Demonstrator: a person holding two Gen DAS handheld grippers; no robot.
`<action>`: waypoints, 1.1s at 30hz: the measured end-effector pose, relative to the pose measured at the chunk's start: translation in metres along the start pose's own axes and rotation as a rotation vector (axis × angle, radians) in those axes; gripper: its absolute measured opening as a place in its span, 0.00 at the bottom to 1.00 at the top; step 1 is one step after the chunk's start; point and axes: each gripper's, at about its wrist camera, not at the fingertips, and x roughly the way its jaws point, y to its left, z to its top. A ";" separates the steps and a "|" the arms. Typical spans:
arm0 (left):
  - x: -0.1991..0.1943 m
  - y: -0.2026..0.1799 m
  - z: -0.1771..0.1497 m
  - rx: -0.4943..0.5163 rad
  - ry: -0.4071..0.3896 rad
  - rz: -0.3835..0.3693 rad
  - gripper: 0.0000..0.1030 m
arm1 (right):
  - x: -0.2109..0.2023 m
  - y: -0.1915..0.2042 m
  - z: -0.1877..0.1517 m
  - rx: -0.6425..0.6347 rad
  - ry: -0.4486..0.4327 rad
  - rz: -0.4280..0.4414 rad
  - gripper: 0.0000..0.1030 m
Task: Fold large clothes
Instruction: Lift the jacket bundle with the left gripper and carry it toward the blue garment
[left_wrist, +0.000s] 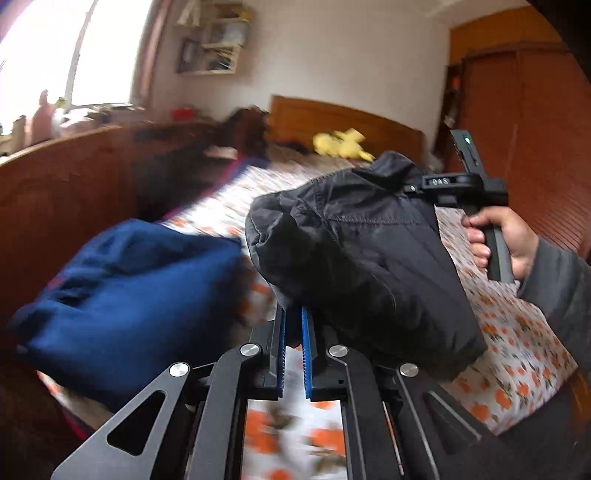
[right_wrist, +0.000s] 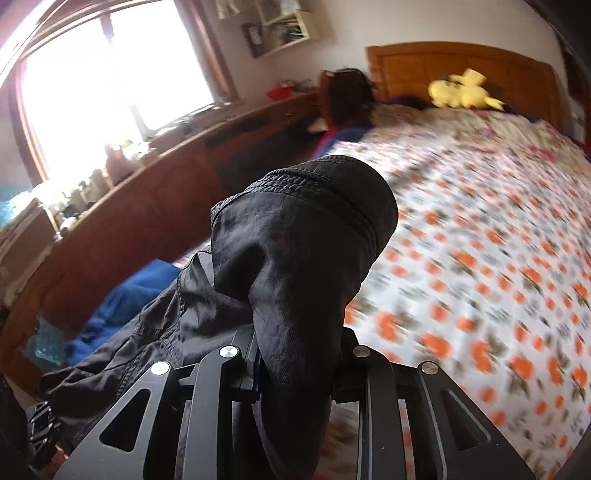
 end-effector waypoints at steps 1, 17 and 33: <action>-0.006 0.014 0.007 -0.015 -0.013 0.020 0.07 | 0.004 0.014 0.007 -0.011 -0.002 0.012 0.22; -0.077 0.190 0.047 -0.130 -0.062 0.420 0.07 | 0.120 0.213 0.040 -0.098 0.056 0.266 0.22; -0.094 0.219 -0.002 -0.189 0.021 0.513 0.12 | 0.129 0.227 -0.011 -0.310 0.163 0.068 0.41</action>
